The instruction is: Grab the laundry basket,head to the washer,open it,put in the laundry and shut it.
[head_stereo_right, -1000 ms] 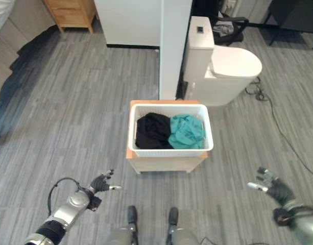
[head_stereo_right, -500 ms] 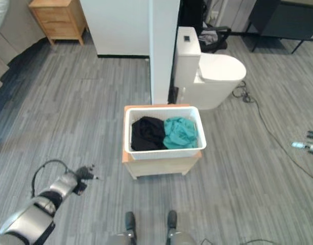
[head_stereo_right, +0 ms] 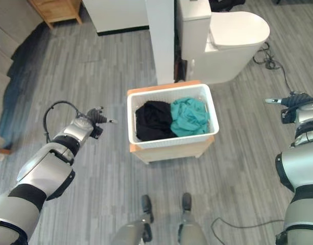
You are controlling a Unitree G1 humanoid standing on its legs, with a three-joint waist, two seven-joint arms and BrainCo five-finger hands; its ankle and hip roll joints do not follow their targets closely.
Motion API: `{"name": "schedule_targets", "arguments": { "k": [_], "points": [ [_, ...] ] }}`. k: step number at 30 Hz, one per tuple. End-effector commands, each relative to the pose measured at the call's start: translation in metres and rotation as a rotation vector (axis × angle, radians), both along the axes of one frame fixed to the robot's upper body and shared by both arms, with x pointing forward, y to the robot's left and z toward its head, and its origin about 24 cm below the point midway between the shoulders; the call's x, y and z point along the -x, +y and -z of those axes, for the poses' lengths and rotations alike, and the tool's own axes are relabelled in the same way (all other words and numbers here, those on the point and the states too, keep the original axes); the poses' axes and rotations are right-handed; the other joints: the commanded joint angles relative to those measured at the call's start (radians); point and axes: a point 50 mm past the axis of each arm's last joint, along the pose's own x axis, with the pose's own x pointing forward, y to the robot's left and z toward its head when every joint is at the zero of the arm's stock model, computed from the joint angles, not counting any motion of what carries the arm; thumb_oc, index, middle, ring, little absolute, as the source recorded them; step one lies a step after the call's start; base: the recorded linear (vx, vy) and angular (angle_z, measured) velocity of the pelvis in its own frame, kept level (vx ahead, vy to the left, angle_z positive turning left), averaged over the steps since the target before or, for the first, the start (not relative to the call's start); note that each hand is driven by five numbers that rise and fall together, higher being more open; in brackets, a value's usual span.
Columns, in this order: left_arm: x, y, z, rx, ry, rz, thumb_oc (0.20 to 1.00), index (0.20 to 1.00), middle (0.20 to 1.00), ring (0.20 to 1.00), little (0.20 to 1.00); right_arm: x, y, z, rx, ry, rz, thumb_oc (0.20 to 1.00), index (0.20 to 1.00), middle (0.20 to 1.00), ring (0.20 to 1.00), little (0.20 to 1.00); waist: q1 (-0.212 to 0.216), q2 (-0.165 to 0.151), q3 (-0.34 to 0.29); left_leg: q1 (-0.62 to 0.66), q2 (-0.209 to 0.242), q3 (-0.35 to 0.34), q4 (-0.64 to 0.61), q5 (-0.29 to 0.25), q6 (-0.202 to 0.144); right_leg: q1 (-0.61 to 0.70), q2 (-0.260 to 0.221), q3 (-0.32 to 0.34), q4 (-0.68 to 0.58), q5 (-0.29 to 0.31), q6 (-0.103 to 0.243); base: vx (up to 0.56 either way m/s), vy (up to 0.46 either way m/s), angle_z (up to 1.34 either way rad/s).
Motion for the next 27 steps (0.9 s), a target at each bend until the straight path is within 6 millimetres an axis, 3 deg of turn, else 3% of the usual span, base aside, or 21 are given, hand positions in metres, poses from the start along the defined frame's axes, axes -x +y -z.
{"name": "schedule_targets", "arguments": {
  "k": [1,8,11,21,27],
  "points": [
    [-0.011,-0.003,-0.034,0.148,-0.133,-0.112,1.000,1.000,1.000,1.000,1.000,-0.008,0.007,-0.029,0.044,-0.098,0.021,1.000,1.000,1.000,1.000,1.000,0.039,0.015,0.052,-0.050,0.030,-0.086,-0.014,0.066,-0.058,0.034,-0.069,-0.007,-0.003,0.040,0.087,0.00,0.000,0.00],
    [-0.010,-0.011,-0.024,0.264,-0.118,-0.135,1.000,1.000,1.000,1.000,1.000,-0.017,0.032,-0.016,-0.039,-0.098,-0.005,1.000,1.000,1.000,1.000,1.000,0.042,0.014,0.061,-0.062,0.025,-0.096,-0.014,0.066,-0.056,0.026,-0.068,-0.013,-0.003,0.038,0.082,0.01,0.004,0.04],
    [-0.011,-0.025,-0.019,0.253,-0.100,-0.097,1.000,1.000,1.000,1.000,1.000,-0.019,0.038,-0.011,-0.052,-0.095,-0.007,1.000,1.000,1.000,1.000,1.000,0.048,0.019,0.067,-0.073,0.018,-0.105,-0.014,0.067,-0.055,0.020,-0.068,-0.021,-0.003,0.036,0.081,0.00,0.005,0.01],
    [-0.010,-0.033,-0.013,0.247,-0.078,-0.084,1.000,1.000,1.000,1.000,1.000,-0.018,0.040,-0.009,-0.025,-0.070,0.008,1.000,1.000,1.000,1.000,1.000,0.051,0.023,0.079,-0.082,0.019,-0.111,-0.014,0.069,-0.055,0.013,-0.065,-0.028,-0.003,0.033,0.074,0.01,0.000,0.02],
    [-0.015,-0.055,-0.022,0.338,-0.120,-0.064,1.000,1.000,1.000,1.000,1.000,-0.020,0.045,-0.012,-0.127,-0.130,0.035,1.000,1.000,1.000,1.000,1.000,0.047,0.022,0.086,-0.092,0.020,-0.112,-0.014,0.069,-0.056,0.002,-0.063,-0.028,-0.003,0.030,0.072,0.01,-0.010,0.04]
  ]
}}
